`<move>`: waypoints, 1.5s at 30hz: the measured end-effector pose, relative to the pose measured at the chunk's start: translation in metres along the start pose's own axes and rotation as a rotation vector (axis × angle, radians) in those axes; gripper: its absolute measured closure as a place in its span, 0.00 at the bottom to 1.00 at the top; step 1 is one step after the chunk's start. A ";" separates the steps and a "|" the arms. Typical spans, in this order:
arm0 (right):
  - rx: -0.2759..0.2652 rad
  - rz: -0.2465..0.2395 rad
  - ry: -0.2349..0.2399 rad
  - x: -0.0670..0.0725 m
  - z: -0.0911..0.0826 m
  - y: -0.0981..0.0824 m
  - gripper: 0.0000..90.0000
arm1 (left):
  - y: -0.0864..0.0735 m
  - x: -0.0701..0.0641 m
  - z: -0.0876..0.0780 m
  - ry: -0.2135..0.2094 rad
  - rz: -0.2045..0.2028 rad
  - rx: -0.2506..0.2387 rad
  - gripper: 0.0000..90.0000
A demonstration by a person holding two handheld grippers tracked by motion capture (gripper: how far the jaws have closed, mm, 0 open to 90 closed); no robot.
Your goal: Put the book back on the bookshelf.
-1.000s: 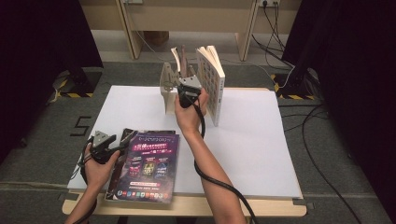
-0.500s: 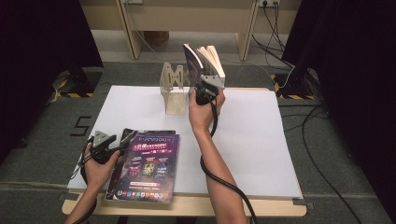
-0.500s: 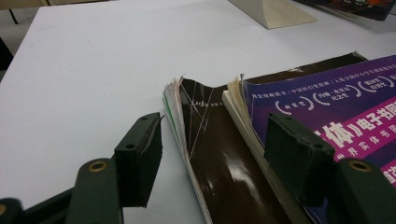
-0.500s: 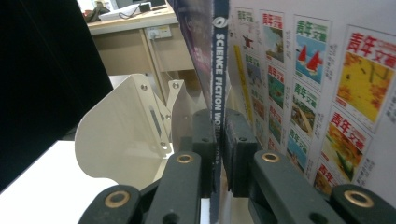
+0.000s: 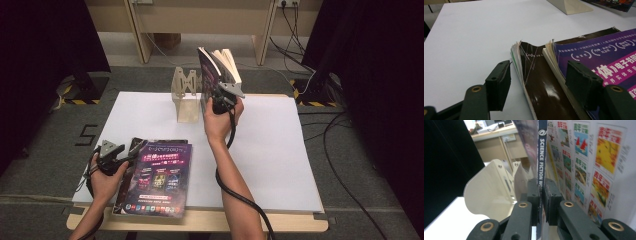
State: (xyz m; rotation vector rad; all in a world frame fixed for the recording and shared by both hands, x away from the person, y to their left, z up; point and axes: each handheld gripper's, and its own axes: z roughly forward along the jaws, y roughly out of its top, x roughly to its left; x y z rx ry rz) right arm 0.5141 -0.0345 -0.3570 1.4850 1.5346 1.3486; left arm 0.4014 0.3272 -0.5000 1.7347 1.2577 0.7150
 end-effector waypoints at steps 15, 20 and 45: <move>0.000 -0.092 -0.055 0.001 -0.008 -0.003 0.83 | 0.000 -0.001 0.001 0.008 0.015 0.009 0.41; -0.005 -0.100 -0.061 0.002 -0.009 -0.001 0.78 | 0.000 -0.001 0.001 0.006 0.011 0.006 0.41; 0.081 -0.135 -0.027 -0.003 -0.022 -0.017 0.68 | 0.000 -0.002 0.001 0.009 0.020 0.012 0.41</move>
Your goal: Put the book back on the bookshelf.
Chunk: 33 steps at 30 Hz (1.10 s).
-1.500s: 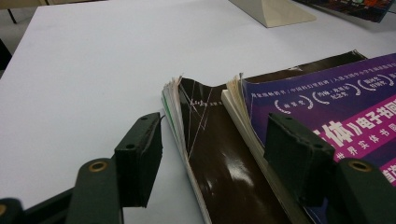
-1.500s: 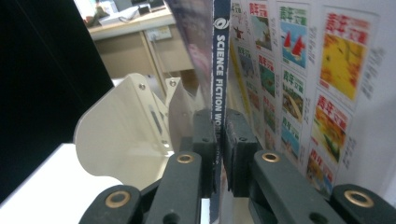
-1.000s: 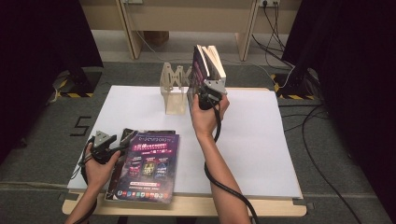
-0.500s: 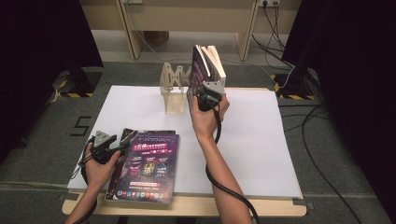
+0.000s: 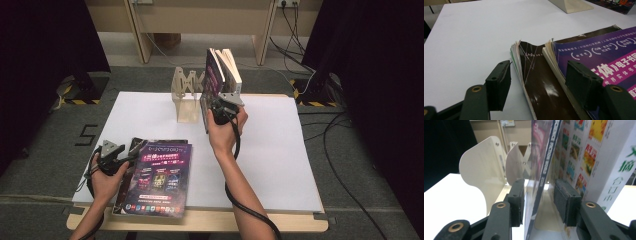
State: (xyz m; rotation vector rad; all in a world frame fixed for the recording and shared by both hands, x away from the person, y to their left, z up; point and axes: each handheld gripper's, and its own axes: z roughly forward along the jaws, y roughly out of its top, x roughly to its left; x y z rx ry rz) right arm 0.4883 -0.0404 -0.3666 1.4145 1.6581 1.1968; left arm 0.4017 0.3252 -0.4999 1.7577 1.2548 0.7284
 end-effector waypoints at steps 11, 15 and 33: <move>0.056 -0.014 0.038 -0.003 -0.009 -0.011 0.65 | 0.000 0.002 0.000 0.002 -0.016 -0.001 0.40; 0.076 -0.013 0.051 -0.004 -0.012 -0.017 0.65 | 0.000 0.003 0.000 -0.005 -0.027 -0.001 0.40; 0.222 -0.008 0.119 -0.007 -0.011 -0.053 0.64 | 0.013 -0.006 0.001 -0.048 -0.015 0.030 0.43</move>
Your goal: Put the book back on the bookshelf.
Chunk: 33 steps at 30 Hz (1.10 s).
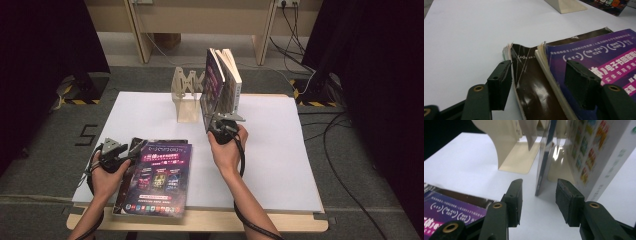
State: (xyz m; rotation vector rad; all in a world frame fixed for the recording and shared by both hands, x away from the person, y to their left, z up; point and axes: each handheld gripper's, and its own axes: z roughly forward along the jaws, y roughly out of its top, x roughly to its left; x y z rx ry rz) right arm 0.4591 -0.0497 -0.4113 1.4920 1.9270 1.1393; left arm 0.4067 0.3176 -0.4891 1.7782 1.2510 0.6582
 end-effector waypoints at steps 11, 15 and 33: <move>0.097 -0.003 0.070 0.014 0.016 -0.016 0.63 | 0.006 -0.008 0.013 -0.058 -0.027 0.111 0.53; 0.133 0.001 0.093 0.020 0.023 -0.020 0.63 | 0.004 -0.008 0.016 -0.078 -0.050 0.125 0.54; 0.332 0.022 0.211 0.043 0.065 -0.035 0.61 | 0.002 -0.012 0.013 -0.109 -0.107 0.150 0.59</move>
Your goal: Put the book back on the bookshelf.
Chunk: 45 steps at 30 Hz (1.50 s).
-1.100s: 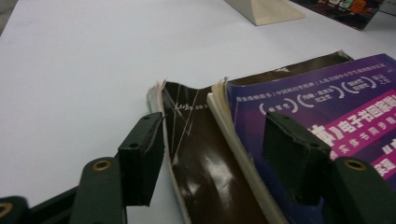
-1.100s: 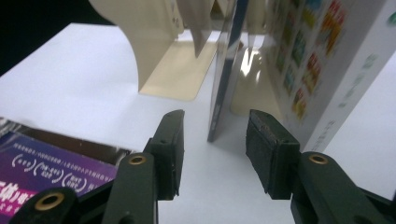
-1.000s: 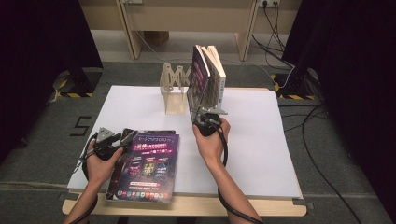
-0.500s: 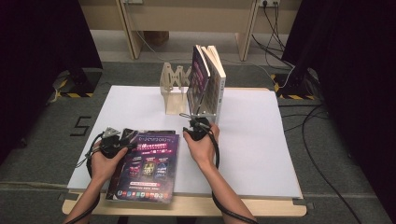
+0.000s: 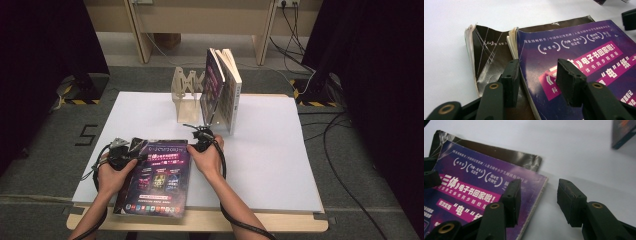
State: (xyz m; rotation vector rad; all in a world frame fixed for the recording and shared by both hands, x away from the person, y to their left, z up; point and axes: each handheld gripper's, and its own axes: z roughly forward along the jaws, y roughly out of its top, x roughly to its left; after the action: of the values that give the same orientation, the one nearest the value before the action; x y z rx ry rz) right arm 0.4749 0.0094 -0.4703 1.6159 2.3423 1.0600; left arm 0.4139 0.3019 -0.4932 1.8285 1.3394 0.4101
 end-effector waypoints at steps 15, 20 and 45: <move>0.069 0.050 0.045 -0.002 0.011 0.005 0.57 | -0.006 -0.008 -0.004 -0.017 0.001 0.008 0.58; 0.071 0.069 0.057 -0.005 0.012 0.008 0.58 | -0.007 -0.007 -0.004 -0.026 -0.017 0.007 0.58; 0.097 0.121 0.091 -0.008 0.012 0.011 0.56 | -0.007 -0.013 -0.004 0.006 0.015 0.010 0.59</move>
State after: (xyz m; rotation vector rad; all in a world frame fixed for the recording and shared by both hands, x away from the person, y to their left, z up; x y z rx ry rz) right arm 0.4924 0.0108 -0.4748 1.8008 2.4157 1.0794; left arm 0.4017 0.2928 -0.4933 1.8482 1.3343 0.4178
